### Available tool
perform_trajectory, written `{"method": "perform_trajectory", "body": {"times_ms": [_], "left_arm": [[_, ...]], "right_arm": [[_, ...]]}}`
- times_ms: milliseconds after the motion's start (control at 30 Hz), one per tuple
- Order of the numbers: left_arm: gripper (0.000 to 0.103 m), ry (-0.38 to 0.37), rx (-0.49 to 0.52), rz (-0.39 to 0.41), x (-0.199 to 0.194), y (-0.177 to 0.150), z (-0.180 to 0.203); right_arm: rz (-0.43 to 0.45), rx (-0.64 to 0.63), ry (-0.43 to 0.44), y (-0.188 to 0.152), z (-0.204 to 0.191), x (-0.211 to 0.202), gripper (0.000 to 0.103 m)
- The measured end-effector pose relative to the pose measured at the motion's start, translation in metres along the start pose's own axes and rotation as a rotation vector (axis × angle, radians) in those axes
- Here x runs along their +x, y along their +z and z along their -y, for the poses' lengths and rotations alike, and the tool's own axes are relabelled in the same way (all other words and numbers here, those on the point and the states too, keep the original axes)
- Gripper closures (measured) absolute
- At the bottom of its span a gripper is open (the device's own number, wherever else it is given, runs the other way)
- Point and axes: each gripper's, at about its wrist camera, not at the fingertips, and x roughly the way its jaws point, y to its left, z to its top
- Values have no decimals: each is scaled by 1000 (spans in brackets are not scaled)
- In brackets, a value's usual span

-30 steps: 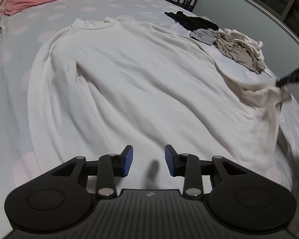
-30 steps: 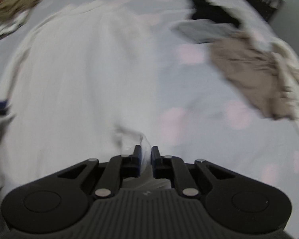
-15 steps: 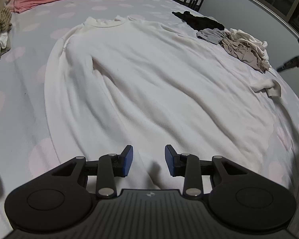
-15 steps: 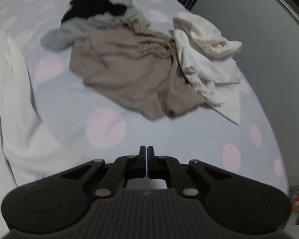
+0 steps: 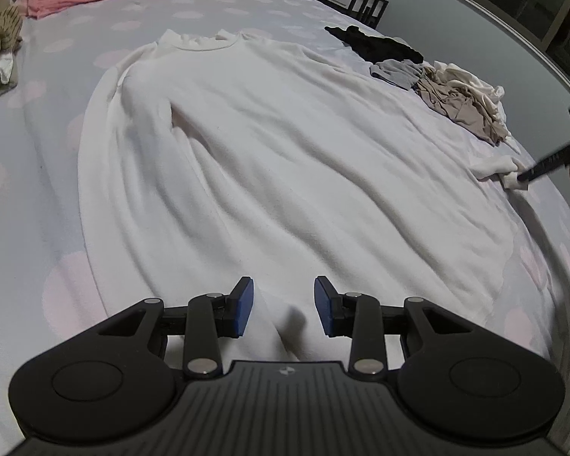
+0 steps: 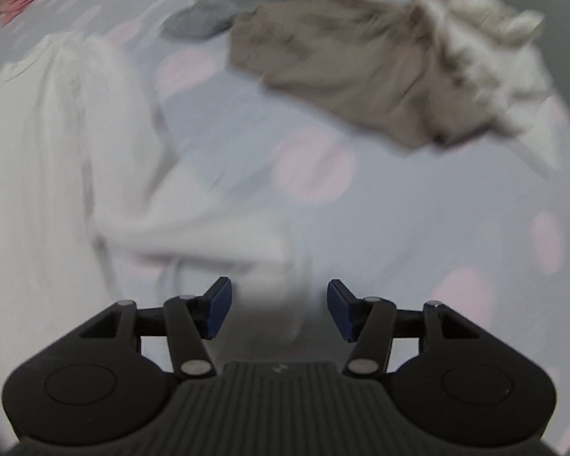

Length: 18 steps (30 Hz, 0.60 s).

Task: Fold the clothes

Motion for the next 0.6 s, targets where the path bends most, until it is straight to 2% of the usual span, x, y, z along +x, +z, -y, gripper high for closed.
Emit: {"method": "perform_trajectory", "body": {"times_ms": [33,67,100,200,300,433,533,600], "left_arm": [[71,-3,-4,-2,1,1,0],[71,-5,-5,-3,2,2,0],[71,-6,1,-2,3,4,0],[71,-11,15,9,1,7,2],[71,-9,11,8,2,7,0],[71,-19,-15,7,4,7,-1],[71,-22,-4,9,3,8,2],[71,-21,0,8,2,7,2]], "right_arm": [[-15,-4,22,-5,0,3,53],[-12,-1,5,-8,0,7,64],[-9,4,-10,-11,1,10,99],[8,20,20,-13,5,4,99],[27,-24,46,-9,9,-24,99],[31,-53,59,13,42,-68,99],[11,-82,25,35,70,-89,99],[-60,-114,-62,48,84,-82,99]]}}
